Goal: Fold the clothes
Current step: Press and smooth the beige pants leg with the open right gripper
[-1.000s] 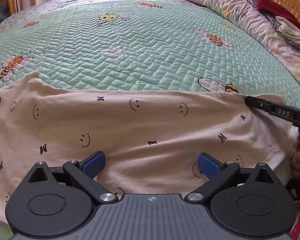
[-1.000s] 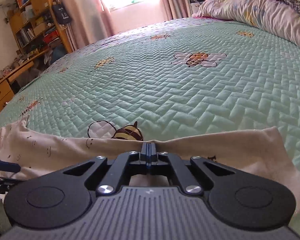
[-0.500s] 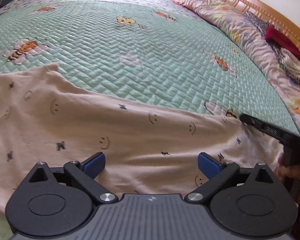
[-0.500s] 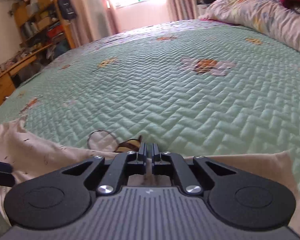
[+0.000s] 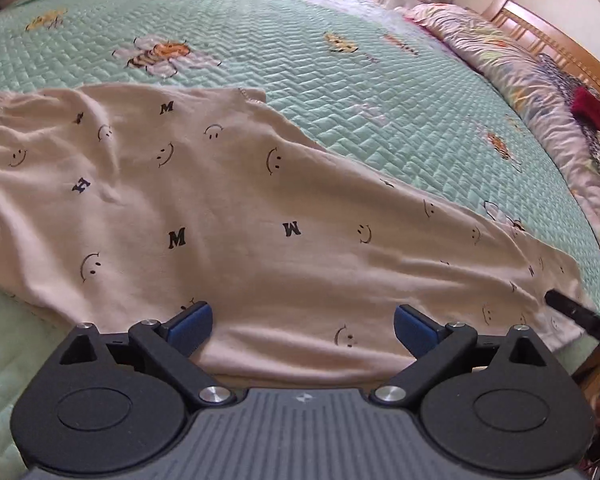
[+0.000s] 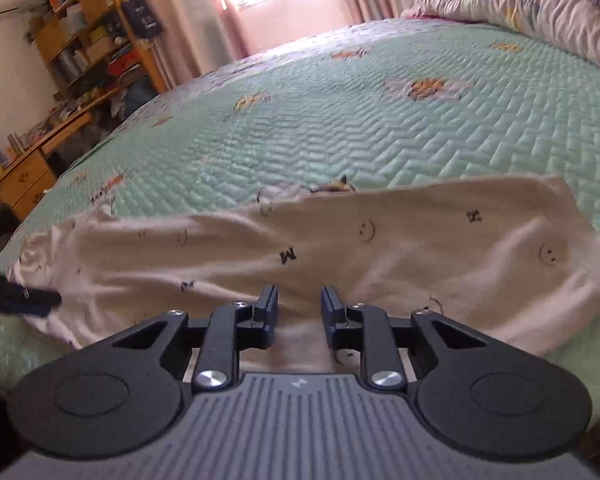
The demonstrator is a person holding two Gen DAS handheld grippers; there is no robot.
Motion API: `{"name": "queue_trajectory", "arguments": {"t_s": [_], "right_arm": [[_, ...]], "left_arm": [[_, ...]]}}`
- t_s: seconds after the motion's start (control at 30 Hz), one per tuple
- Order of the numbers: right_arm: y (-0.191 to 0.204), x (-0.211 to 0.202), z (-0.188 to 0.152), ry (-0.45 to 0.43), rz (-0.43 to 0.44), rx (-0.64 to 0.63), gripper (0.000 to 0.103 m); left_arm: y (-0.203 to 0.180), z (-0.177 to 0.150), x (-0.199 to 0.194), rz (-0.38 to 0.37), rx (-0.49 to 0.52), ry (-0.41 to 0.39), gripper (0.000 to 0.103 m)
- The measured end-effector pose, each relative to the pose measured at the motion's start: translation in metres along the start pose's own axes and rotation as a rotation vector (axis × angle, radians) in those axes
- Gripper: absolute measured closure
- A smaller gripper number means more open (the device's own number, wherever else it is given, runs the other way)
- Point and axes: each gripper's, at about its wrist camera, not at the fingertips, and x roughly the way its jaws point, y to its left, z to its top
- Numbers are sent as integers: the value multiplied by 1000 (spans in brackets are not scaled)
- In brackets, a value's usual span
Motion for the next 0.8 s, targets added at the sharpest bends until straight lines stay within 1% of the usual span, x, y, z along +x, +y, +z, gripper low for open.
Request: {"name": "queue_trajectory", "arguments": {"t_s": [0.1, 0.2, 0.27, 0.4, 0.5, 0.6, 0.67, 0.7, 0.73, 0.77, 0.8], "right_arm": [[25, -9, 4, 2, 91, -64, 76], [37, -2, 7, 30, 135, -55, 76], [41, 6, 9, 34, 142, -45, 76], [42, 15, 21, 14, 175, 0, 76], [41, 24, 31, 33, 193, -21, 75], [49, 31, 41, 31, 230, -88, 76], [52, 37, 46, 31, 257, -119, 76], [51, 44, 48, 47, 267, -138, 77], [49, 58, 48, 89, 256, -164, 79], [45, 78, 45, 157, 185, -202, 84], [38, 96, 41, 186, 115, -246, 103]], "left_arm": [[-7, -5, -3, 28, 55, 3, 5], [-10, -12, -6, 31, 84, 1, 4], [-12, -12, -11, 9, 80, -7, 4], [-15, -10, -21, -37, 74, -24, 5], [-36, -2, -29, -148, 96, -57, 4], [-74, -1, -17, -207, 192, -57, 4], [-92, -5, -1, -217, 248, -27, 4], [-98, -10, 11, -198, 269, -1, 4], [-99, -14, 22, -171, 269, 31, 4], [-101, -19, 32, -145, 271, 60, 5], [-99, -24, 35, -137, 280, 52, 4]]}}
